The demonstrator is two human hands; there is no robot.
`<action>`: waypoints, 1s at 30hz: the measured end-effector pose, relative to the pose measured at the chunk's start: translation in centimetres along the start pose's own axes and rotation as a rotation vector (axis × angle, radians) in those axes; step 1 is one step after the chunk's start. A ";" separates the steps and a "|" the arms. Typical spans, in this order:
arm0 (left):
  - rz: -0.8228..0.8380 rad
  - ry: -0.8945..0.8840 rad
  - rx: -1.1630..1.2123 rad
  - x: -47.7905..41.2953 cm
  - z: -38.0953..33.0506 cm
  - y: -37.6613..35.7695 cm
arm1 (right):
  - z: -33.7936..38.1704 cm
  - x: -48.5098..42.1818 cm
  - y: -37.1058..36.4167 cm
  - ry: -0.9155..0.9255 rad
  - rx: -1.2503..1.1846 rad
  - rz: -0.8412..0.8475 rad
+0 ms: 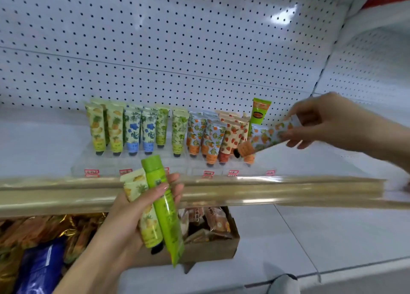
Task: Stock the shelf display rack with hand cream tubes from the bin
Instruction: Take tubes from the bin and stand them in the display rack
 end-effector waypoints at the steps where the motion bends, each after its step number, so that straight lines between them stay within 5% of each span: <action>1: -0.005 0.010 -0.016 -0.2 0.2 0.3 | 0.1 -0.7 0.5 0.026 0.066 -0.027; 7: 0.046 0.013 -0.051 -0.7 0.1 0.3 | -2.7 -3.5 0.2 0.044 0.360 -0.056; 30: 0.112 0.001 -0.028 -1.3 2.3 -1.4 | -6.8 -5.2 -4.7 -0.071 0.250 0.019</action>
Point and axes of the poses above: each hand's wrist, its own x-axis away from the middle knuckle, its own y-axis out of the back of the hand, z = x × y, the point moved 10 cm from there along -x, towards the middle knuckle, and after that the axes turned 12 degrees about -z, right-handed, at the moved point
